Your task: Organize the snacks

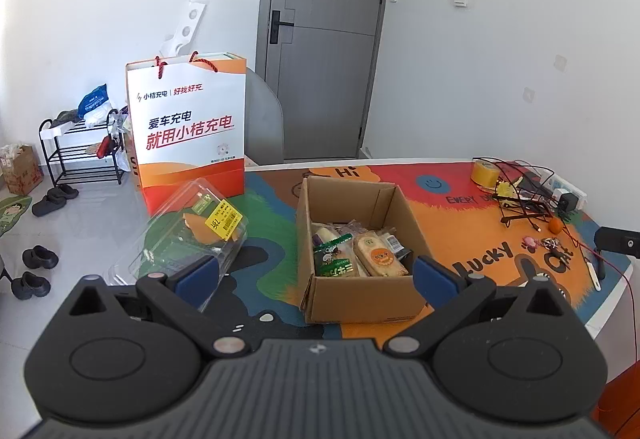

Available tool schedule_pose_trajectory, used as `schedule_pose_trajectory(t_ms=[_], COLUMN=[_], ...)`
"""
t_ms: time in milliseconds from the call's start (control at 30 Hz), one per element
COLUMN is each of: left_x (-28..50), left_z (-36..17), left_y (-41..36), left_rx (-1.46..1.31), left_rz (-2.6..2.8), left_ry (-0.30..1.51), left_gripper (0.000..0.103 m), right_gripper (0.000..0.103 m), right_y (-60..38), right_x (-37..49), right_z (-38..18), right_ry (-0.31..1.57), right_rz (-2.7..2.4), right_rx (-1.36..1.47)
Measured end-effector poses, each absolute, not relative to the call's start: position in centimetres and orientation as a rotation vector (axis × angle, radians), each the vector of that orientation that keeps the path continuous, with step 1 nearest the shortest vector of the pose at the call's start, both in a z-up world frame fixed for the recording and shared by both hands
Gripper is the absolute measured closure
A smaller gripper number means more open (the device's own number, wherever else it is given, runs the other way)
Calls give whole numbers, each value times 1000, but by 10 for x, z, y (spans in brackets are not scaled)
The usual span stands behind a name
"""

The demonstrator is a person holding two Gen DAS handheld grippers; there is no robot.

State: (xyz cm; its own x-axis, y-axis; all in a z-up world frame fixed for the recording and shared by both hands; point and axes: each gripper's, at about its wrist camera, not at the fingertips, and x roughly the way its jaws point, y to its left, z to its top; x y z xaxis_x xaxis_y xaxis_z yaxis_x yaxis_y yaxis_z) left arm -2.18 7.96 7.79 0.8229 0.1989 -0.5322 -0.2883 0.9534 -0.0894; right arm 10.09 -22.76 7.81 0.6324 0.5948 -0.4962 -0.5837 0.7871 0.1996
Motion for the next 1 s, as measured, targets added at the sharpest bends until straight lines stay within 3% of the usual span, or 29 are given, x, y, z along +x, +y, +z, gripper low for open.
schedule_pose_trajectory(t_ms=[1000], left_x=[-19], left_z=[72], left_y=[71], left_rx=[-164], left_rz=[215], left_ry=[570], left_gripper=[1], right_gripper=[0], right_y=[-223], right_x=[97], right_z=[74], right_ry=[587], right_rz=[688], right_rx=[4])
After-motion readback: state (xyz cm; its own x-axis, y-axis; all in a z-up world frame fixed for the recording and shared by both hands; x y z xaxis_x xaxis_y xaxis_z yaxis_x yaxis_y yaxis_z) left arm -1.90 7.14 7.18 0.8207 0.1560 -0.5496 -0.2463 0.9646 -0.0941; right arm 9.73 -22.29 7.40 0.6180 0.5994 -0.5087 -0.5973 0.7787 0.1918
